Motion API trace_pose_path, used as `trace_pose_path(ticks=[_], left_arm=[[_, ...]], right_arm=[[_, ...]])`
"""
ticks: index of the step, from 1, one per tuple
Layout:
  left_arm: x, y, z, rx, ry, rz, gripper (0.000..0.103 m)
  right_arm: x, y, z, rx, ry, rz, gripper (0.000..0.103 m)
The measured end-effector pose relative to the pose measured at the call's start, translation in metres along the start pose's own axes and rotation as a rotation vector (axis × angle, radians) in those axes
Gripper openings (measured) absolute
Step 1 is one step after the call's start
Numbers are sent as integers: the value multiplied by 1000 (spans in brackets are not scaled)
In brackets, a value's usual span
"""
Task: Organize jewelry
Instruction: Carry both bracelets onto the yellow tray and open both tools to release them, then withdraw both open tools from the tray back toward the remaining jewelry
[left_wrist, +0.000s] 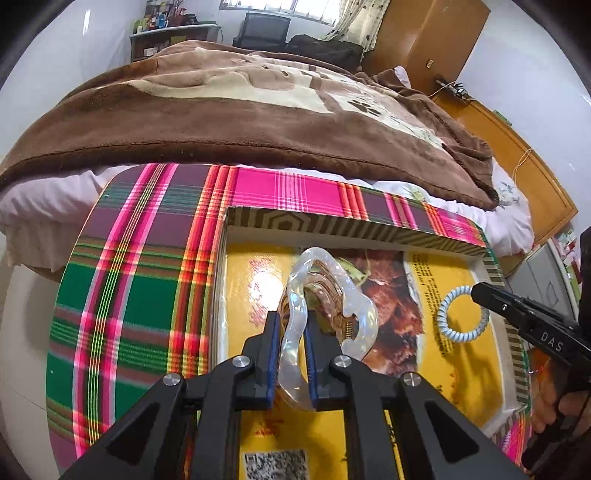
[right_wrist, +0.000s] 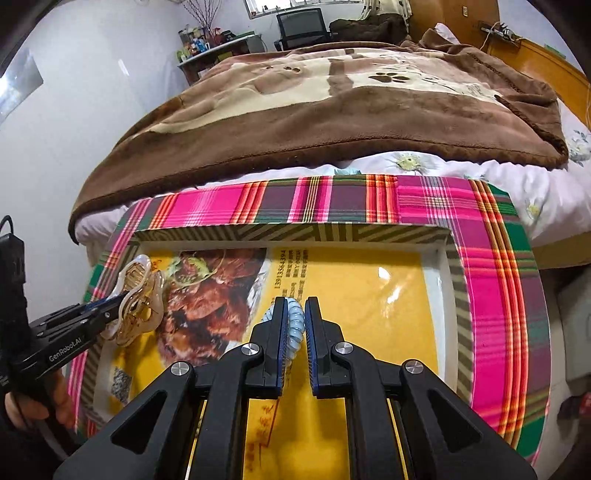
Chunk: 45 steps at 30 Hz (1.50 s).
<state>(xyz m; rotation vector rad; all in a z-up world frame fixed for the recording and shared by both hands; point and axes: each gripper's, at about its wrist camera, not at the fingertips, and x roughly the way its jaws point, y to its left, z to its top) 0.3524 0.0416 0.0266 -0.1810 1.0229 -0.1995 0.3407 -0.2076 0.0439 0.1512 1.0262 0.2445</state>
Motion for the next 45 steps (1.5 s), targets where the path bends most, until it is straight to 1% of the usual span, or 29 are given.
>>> trace_pose_path(ticks=[3,7,9,12,15,16,17,19,21,24,28,32,36,37,40,42,45], left_arm=[[6,-1,2,-5,12,11,13],[11,0,3,-8,20,22,13],[13,1,2,-8,27,30,16],[12,-2,2,-2,21,30,26],[9,-2,3,-4,6,19,39],[6,-1,3,-2,0,21,41],[5,-1,3,-1,-1,17,42],[4,-3,2,4,4,18,43],[2,-5,1,10,4,24,44],[-2,-7,-1,12,1,17,51],[-10,-12,-5,26,-9,25,63],[-18,-14,-8,24,-18,34,63],[-32,-17,-15,35,-36,45,64],[-37,-18,-19,39,-41,41,64],[-57,-23,-29,61,-83,47,67],[-72,-26,-38,70,-102,35,69],[-87,-32,-51,81,-106,21,69]], right_arm=[[6,2,4,-15,6,-34,10],[11,2,5,-29,14,-58,10],[13,2,6,-35,14,-72,10],[17,2,7,-42,28,-82,10],[17,1,7,-41,17,-99,10],[16,0,7,-35,15,-97,10],[16,-2,7,-23,15,-89,15],[14,-4,7,-6,7,-81,22],[11,-6,7,-4,-1,-82,23],[6,-7,6,-3,-5,-82,23],[-4,-7,4,4,-19,-78,23],[-15,-5,1,3,-38,-76,23],[-28,-4,-5,8,-49,-54,24],[-33,-3,-8,7,-54,-47,25],[-50,0,-17,-1,-79,-25,40],[-62,3,-23,-15,-98,-14,41],[-84,6,-34,-23,-135,-4,41]])
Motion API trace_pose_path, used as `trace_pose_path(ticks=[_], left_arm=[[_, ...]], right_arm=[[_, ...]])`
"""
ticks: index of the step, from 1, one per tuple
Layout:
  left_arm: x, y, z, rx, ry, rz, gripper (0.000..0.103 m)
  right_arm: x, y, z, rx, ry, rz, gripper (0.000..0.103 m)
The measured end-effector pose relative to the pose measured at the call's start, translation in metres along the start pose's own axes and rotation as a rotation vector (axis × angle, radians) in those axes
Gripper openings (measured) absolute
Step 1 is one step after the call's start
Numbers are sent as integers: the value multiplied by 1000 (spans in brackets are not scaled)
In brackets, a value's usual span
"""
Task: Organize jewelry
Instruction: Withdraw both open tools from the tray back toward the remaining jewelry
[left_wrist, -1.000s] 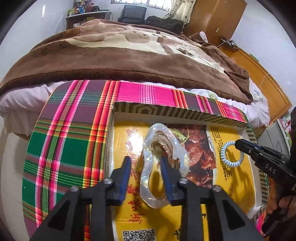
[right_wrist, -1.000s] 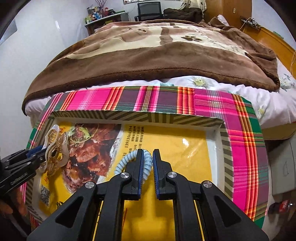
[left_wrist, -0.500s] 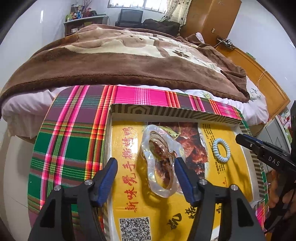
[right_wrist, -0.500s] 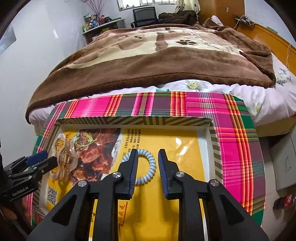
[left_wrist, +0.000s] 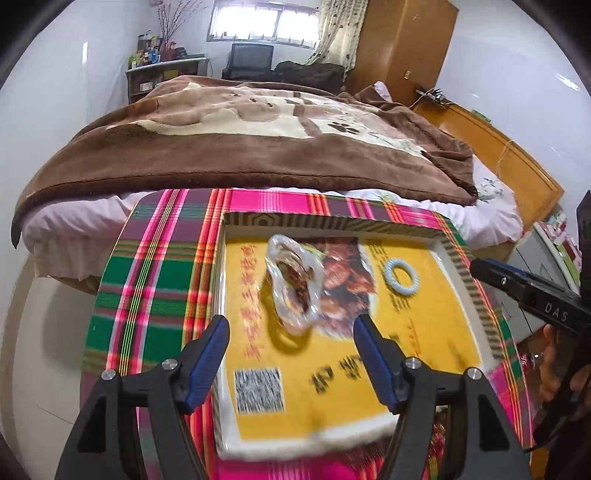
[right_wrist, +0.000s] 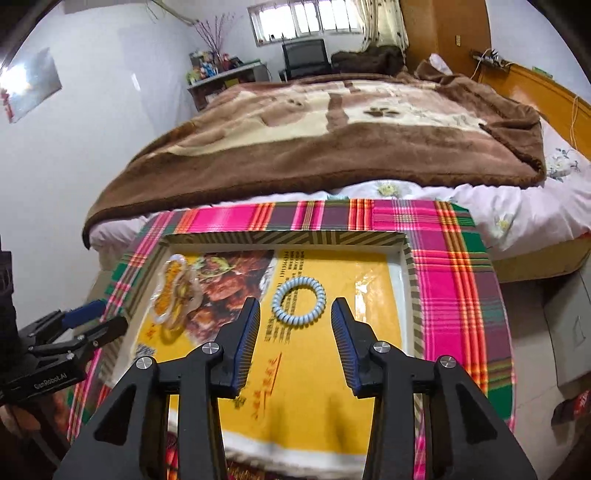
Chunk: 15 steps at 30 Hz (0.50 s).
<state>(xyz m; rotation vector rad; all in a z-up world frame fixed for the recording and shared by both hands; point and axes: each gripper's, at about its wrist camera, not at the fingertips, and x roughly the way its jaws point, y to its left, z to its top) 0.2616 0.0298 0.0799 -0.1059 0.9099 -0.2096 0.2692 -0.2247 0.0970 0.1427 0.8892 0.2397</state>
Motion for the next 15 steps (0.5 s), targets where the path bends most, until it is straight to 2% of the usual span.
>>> trace_pose_path(ticks=[5,9,15], left_arm=[[-34,-8,-24,18,-34,-42,69],[-53,-15,-44,31,-50,-43,70],[-72,-14,-74,22,-50,-78,70]], right_arm=[[-35,1,-23,-4,-36,28,41],[-58,-2,-47,-14,-44,29,41],[-89,-15,-85,0,-59,31,41]])
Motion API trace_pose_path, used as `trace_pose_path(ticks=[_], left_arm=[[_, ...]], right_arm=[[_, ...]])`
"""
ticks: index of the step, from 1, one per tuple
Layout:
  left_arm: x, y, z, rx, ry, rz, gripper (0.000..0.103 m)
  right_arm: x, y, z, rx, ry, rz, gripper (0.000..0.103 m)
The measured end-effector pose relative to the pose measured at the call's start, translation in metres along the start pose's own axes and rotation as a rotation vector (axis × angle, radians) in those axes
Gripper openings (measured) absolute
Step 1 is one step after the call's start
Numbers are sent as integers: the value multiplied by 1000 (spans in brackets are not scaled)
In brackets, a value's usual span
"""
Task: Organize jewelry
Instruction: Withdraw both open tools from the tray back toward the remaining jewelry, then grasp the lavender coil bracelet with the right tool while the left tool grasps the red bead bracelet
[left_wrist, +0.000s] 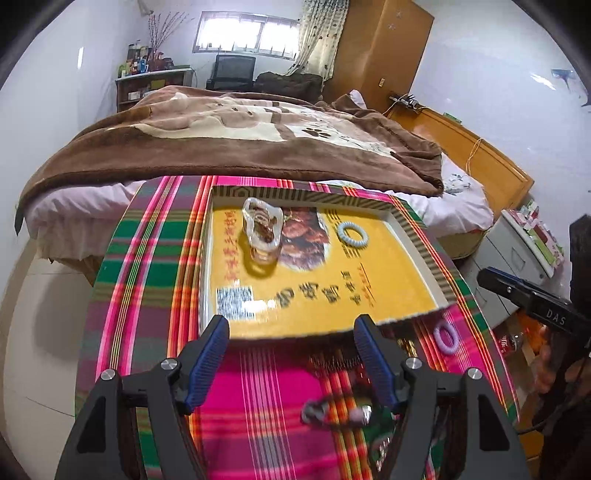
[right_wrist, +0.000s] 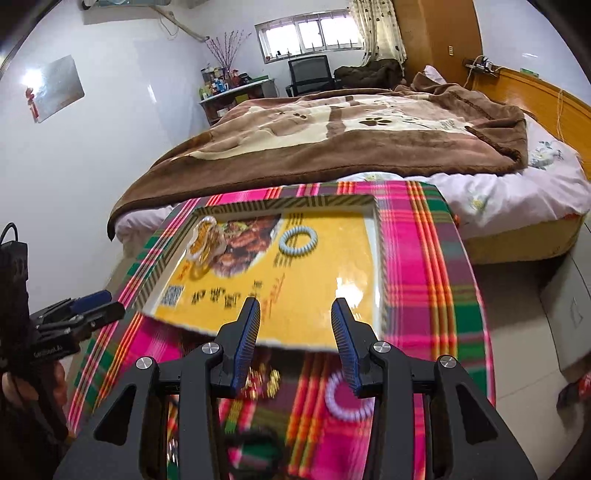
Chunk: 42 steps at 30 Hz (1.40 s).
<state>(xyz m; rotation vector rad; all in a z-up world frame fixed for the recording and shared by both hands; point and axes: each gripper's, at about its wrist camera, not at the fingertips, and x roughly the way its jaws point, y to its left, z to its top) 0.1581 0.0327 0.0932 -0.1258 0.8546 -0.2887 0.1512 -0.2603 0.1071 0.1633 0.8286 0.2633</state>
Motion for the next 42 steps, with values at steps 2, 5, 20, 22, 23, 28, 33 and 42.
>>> trace_pose_path(ticks=[2,5,20,22,23,28,33,42], left_arm=[[-8,2,-9,-11,-6,12,70],[-17,2,-23,-13,-13,2,73],[-14,17,-66,-57,48,-32,74],[-10,14,-67,-49,52,-34,74],[-9,13,-67,-44,53,-37,74],[2,11,-67,-45,69,-48,74],[12,15,-65,-52,83,-44,74],[27,13,-60,-54,109,-48,74]], right_arm=[[-13,-2,-11,-16,2,-12,41],[-30,-5,-27,-32,-1,-17,41],[-50,-22,-85,-50,53,-88,41],[-32,-17,-87,-59,70,-80,41],[-22,-13,-87,-73,78,-76,41],[15,-9,-87,-108,117,-117,41],[40,-18,-80,-108,155,-136,41],[59,-13,-74,-182,152,-184,41]])
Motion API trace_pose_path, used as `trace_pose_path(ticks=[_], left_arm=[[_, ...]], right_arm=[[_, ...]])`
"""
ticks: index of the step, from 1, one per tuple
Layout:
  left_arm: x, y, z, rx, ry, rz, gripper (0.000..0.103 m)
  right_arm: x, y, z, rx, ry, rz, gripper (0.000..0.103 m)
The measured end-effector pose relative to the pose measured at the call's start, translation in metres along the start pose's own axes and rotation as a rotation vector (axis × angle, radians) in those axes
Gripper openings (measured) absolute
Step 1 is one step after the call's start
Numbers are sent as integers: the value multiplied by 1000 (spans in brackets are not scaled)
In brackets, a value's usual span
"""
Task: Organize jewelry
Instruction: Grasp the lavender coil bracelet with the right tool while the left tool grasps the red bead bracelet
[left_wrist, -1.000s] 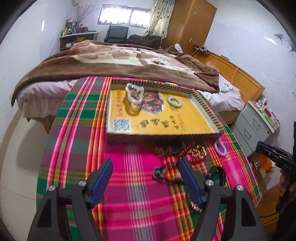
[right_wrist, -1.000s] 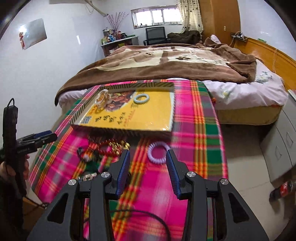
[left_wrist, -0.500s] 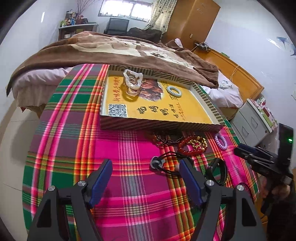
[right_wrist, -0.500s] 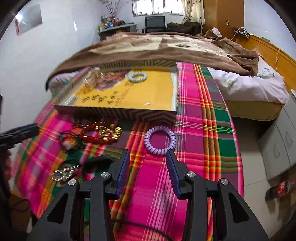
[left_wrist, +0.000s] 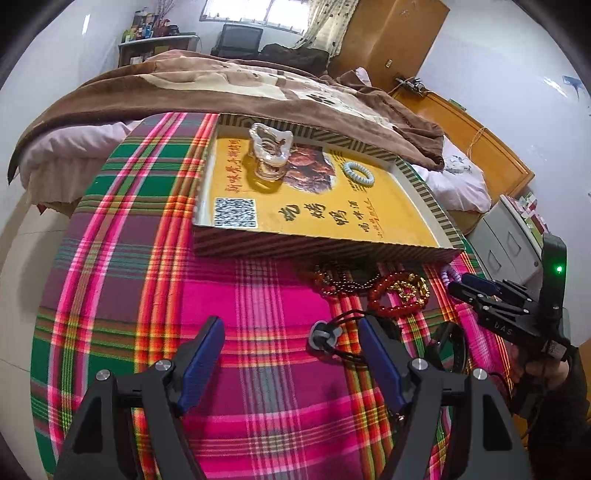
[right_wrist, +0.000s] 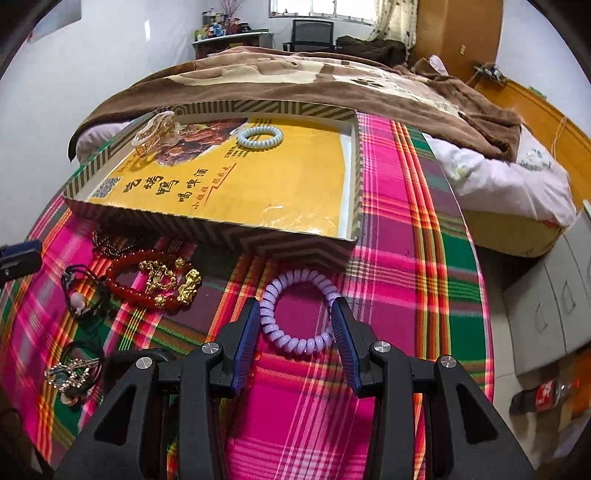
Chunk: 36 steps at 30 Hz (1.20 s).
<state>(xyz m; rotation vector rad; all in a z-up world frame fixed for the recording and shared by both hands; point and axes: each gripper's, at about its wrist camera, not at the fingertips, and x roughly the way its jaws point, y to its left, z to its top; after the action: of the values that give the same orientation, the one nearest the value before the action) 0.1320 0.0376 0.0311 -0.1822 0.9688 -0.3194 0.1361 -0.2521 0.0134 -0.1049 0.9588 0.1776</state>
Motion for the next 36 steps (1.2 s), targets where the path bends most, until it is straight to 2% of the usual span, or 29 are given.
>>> trace_pose_path(ticks=[4,7,12,13,15,16,22,29,34,35,36], left_arm=[[6,-4,2,7,12,5,74],[8,-10,3,18,16,3,74],[12,-14,5,28,24,8,74],[13,-15,5,29,25,10,74],[13,-19,7,37,23,6,74],[13,-20,7,39,23,6,74],[20,-31,11,66,34,17,74],[26,-69,18,172,11,-32,74],[43,-88,19,238,40,-10,68],[48,-90,19,240,56,-9,64],[53,-90,19,231,74,-7,52]], right_arm=[[1,8,-2,-49,-8,-8,41],[4,5,-4,-18,1,67,41],[3,4,-5,-2,-9,76,41],[3,3,-5,2,-11,81,36],[2,-1,-6,20,-14,100,15],[2,-3,-5,28,-14,96,10],[2,-9,-9,62,-30,105,9],[-18,-14,-12,99,-91,127,9],[-28,-17,-10,111,-123,141,9],[-29,-17,-10,110,-124,142,9],[-30,-17,-10,111,-126,142,9]])
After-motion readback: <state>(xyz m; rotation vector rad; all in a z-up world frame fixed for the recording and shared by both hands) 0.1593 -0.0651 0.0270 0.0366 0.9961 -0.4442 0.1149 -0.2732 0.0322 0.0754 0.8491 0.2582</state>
